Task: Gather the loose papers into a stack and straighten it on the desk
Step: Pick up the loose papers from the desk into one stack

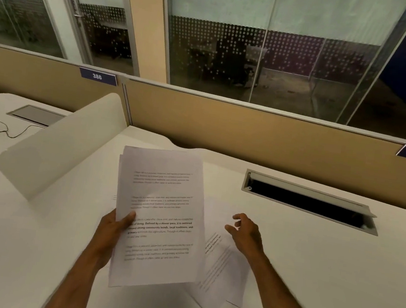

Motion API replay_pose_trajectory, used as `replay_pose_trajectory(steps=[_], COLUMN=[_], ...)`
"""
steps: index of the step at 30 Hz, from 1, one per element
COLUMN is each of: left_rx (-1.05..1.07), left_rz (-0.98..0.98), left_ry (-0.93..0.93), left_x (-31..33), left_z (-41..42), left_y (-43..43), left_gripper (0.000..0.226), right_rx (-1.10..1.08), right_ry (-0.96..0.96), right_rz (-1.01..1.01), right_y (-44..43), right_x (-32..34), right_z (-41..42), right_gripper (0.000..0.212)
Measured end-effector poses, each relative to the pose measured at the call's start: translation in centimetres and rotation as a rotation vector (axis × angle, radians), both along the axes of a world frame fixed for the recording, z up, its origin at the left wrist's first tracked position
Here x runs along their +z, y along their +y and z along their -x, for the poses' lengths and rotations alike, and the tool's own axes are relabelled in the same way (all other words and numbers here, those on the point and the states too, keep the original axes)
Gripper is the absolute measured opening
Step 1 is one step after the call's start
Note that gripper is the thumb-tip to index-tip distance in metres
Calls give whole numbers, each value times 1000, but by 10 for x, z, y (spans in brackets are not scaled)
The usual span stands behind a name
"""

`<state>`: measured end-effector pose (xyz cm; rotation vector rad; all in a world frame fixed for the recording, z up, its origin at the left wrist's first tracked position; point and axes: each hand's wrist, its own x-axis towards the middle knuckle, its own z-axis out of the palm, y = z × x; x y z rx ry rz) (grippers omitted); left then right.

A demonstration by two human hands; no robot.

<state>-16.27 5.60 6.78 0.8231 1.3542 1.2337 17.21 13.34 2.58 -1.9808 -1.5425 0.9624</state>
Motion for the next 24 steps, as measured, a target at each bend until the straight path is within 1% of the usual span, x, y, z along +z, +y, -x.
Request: replay_pose_trajectory(steps=[3,5,7,9,10,11,13,14,16,17,18,20,21,22,24], left_rx=[40,51,64,64,64,66,74,77,79,76,78,85,89,92,98], left_rz=[25,25,21,23,25,21,9,3,3,0,-1,-5,-6,-9,-16], left_ry=[-8,-22,-33,-37,-35,-33,-38,-41,-43,-44,-48,-46,-39,-37,-44], left_x=[-8,-14,-18,-19,-19,-19,-19,-18,-18,-17,-15,-11,-10,-9,-7], left_z=[11,16,20,22,22,23,23,23,24,24,24,25,26,28,32], left_y=[-11,-16,-20,-23,-23,-24,-22,-21,-18,-17,-16,-13,-12,-11,-8], left_gripper=[29,33,50,74,82,84,72,65,64,64,64,70,74,73,59], right_rx=[248,335,356,299,257,217,149,127,97,63,18,-58,-88,-120,-163], right_ry=[-253,-393,-473,-459,-426,-390,-282,-205,-55,22,107,229,272,333,483], right_rz=[107,155,168,204,240,280,335,341,296,238,162,32,-20,-67,-114], right_y=[10,11,10,11,13,15,21,23,25,24,23,20,19,17,11], right_x=[-21,-31,-37,-42,-43,-42,-43,-41,-28,-17,-6,22,35,48,72], right_z=[9,18,26,32,34,34,30,28,20,14,6,-13,-24,-34,-52], right_gripper=[68,81,88,91,92,94,94,90,75,61,42,9,3,4,5])
